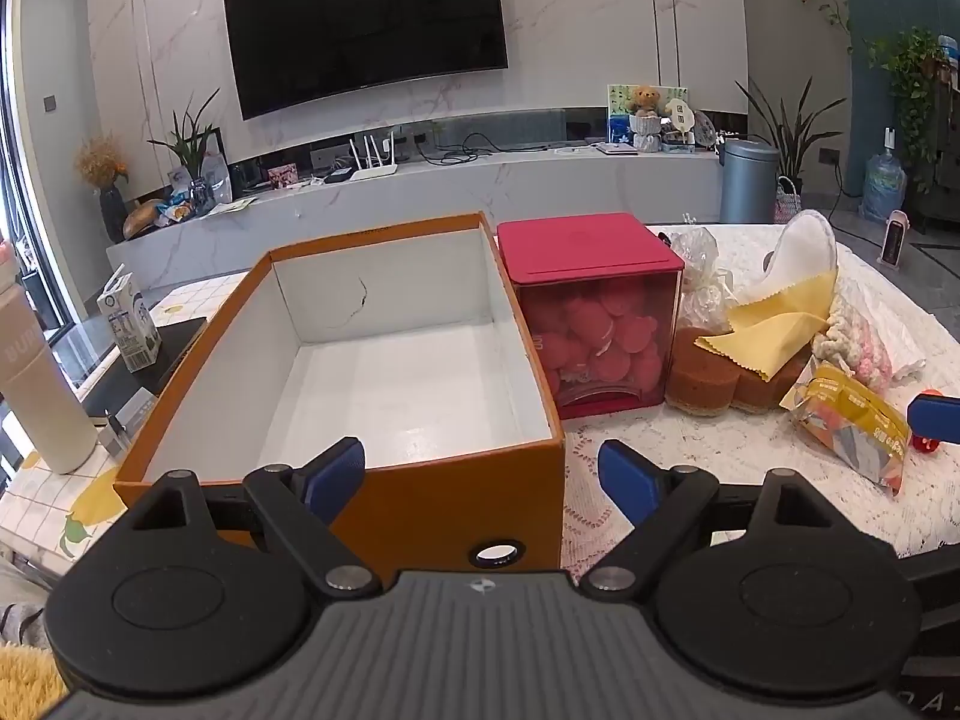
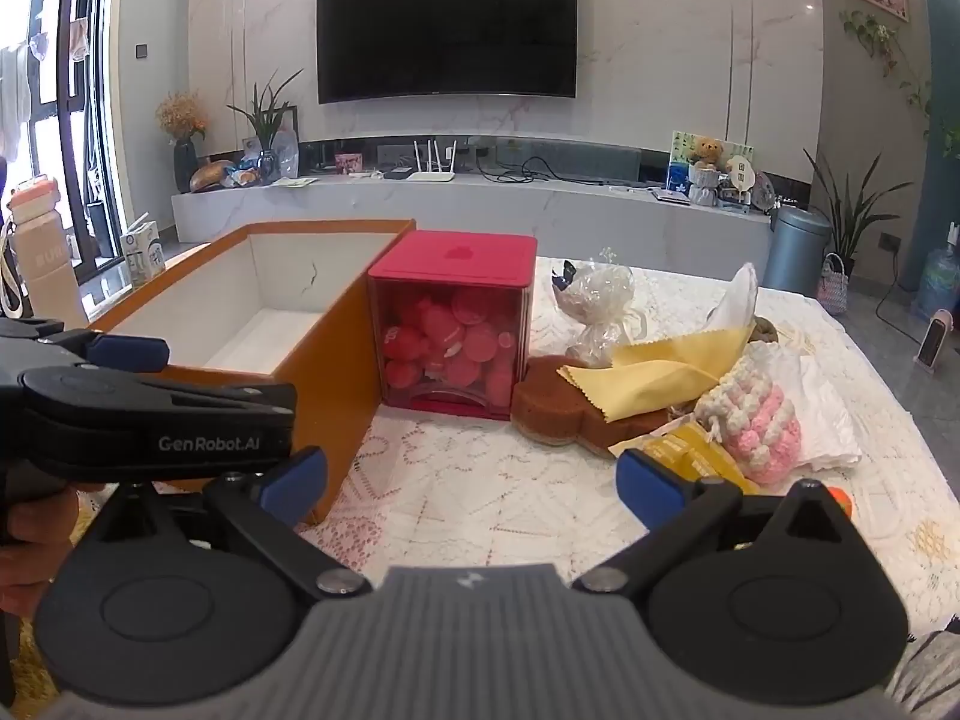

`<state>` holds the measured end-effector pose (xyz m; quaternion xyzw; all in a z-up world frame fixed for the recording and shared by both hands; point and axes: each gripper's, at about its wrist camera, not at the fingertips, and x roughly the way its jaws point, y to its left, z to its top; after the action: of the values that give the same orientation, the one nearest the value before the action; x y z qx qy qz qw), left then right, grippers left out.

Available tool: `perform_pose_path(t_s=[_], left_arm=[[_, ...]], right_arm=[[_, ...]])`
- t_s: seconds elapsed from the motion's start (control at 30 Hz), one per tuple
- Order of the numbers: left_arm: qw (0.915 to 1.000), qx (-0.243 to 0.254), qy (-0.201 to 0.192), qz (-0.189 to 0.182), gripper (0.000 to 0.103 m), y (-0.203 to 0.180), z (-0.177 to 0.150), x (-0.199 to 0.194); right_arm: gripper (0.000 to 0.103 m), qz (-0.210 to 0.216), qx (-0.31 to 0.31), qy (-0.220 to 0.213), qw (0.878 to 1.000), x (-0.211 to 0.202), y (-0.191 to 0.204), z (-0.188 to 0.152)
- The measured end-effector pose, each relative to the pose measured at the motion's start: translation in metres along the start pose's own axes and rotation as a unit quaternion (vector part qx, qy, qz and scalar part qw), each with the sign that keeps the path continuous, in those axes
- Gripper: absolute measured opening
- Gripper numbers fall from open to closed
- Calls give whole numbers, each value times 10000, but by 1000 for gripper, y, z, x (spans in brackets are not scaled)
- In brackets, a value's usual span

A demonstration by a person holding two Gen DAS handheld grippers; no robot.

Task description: Organize soft objects

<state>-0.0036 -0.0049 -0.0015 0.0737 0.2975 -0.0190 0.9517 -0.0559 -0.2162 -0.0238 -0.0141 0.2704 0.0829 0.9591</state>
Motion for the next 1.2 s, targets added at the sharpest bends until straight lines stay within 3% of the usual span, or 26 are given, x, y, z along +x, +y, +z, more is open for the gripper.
perform_pose_path(t_s=[1.2], left_arm=[[10000, -72, -5, 20, 102, 4, 0, 1]], right_arm=[[100, -89, -31, -29, 10000, -2, 0, 0]])
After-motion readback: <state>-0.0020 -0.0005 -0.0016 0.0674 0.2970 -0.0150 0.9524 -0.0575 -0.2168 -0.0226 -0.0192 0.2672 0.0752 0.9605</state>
